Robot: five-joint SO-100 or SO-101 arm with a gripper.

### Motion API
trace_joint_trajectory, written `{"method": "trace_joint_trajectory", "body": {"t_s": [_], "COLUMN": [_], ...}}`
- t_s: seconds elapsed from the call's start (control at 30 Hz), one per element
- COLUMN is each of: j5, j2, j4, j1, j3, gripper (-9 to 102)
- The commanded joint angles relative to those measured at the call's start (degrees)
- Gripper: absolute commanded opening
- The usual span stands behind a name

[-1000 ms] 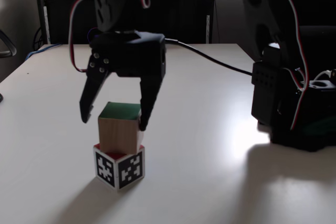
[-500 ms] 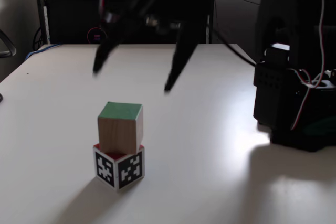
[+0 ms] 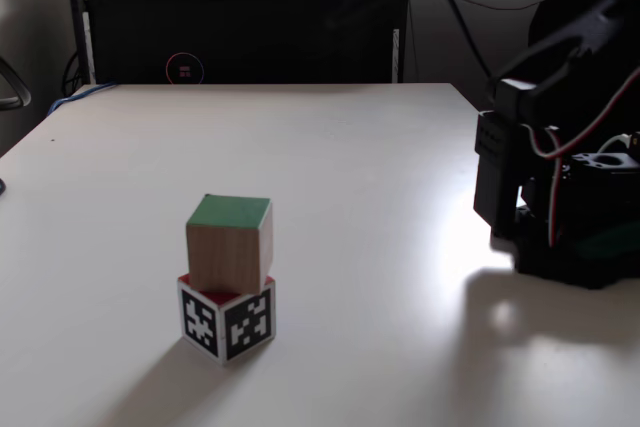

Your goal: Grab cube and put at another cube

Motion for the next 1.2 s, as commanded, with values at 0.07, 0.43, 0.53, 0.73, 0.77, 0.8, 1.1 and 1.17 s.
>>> {"method": "trace_joint_trajectory", "body": {"t_s": [0.07, 0.43, 0.53, 0.73, 0.77, 0.8, 1.1, 1.17], "j5": [-6.5, -7.65, -8.7, -10.46, -10.72, -10.55, -9.93, -9.84], "j2": [13.54, 37.79, 38.14, 38.14, 38.14, 38.14, 38.06, 38.06], "j4": [-8.7, -6.77, -7.65, -9.93, -10.46, -10.46, -10.2, -10.2], "j1": [7.38, 7.65, 7.73, 10.11, 10.2, 10.2, 10.11, 10.11], "j3": [21.36, 45.09, 49.22, 58.97, 60.64, 60.73, 60.64, 60.64], "gripper": [43, 35, 29, 6, 4, 2, 0, 0]}}
